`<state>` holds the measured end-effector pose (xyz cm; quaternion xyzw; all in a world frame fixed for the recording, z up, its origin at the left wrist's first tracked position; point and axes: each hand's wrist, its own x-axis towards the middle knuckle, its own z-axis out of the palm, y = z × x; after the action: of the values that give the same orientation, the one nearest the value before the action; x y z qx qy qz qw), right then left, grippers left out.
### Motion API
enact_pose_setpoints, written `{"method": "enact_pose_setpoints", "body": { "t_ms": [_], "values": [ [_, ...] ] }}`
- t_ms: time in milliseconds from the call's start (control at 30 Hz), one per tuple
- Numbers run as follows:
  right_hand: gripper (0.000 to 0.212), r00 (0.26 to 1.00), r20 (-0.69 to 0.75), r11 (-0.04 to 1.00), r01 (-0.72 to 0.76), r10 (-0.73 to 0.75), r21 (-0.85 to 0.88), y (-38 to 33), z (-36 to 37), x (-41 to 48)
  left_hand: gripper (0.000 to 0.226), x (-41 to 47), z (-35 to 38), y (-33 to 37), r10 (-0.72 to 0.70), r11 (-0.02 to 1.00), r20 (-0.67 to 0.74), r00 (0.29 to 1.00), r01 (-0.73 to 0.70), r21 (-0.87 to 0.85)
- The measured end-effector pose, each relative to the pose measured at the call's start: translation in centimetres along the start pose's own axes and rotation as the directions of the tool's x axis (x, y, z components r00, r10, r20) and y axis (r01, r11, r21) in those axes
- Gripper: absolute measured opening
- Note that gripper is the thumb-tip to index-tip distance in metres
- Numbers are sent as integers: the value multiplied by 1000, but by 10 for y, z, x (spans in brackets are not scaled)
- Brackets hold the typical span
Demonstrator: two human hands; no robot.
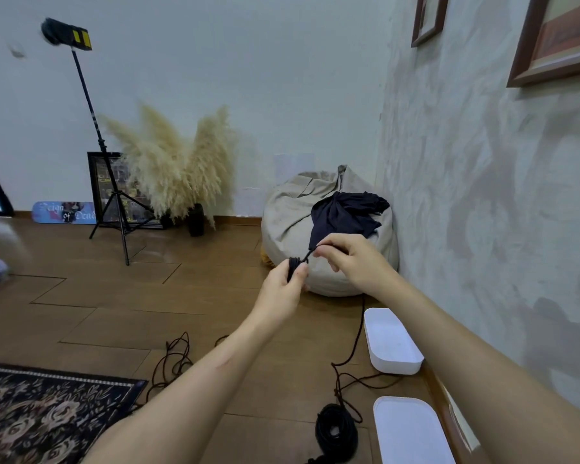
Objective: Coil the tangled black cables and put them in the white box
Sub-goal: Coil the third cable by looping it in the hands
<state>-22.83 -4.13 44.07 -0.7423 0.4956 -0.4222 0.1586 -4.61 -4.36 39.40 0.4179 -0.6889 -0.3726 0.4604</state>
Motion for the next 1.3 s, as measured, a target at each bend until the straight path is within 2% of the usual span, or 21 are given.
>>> {"method": "enact_pose_setpoints", "body": {
  "t_ms": [133, 233, 300, 367, 500, 567, 667, 733, 867, 933, 1067, 1133, 1200, 1300],
  "values": [
    [18, 997, -63, 998, 52, -51, 25, -1, 1, -3, 29, -10, 13, 17, 43, 999, 141, 989, -40, -21],
    [18, 995, -95, 993, 21, -11, 114, 2, -1, -4, 27, -13, 15, 25, 51, 998, 172, 984, -45, -37],
    [9, 992, -117, 980, -26, 50, 196, 4, -3, -4, 26, -16, 15, 31, 70, 996, 184, 980, -57, -74],
    [5, 984, -122, 952, -88, 129, 292, 7, -3, -4, 27, -18, 16, 38, 96, 988, 172, 980, -73, -136],
    [17, 983, -18, 904, -160, 182, 396, 4, 12, -13, 30, -10, 14, 39, 89, 960, 44, 995, -74, -270],
    [21, 982, 23, 910, -185, 190, 370, 2, 25, -17, 29, -2, 12, 35, 39, 922, -11, 999, -41, -385],
    [32, 977, 121, 970, -193, 176, 149, 7, 50, -21, 23, 10, 7, 33, -55, 849, -78, 995, 6, -528],
    [31, 960, 200, 974, -213, 195, 75, 6, 60, -22, 20, 15, 1, 30, -101, 819, -105, 989, 22, -574],
    [30, 958, 255, 992, -125, 128, -28, -14, 62, -21, 17, 20, -2, 20, -131, 899, -196, 972, 33, -437],
    [27, 947, 288, 990, -134, 140, -42, -16, 56, -17, 16, 19, 2, 18, -124, 918, -218, 968, 28, -395],
    [22, 890, 410, 979, -201, 202, -46, -15, 50, -18, 17, 21, 6, 11, -119, 964, -260, 958, 49, -260],
    [21, 856, 476, 979, -177, 202, -98, -18, 47, -18, 16, 23, 5, 4, -106, 990, -287, 952, 74, -119],
    [21, 859, 477, 981, -131, 185, -144, -21, 38, -15, 16, 23, 4, -2, -55, 998, -253, 966, 64, 26],
    [21, 933, 342, 970, -28, 112, -243, -15, 16, -10, 28, 17, 9, -5, -16, 993, -80, 997, 25, 117]
  ]
}}
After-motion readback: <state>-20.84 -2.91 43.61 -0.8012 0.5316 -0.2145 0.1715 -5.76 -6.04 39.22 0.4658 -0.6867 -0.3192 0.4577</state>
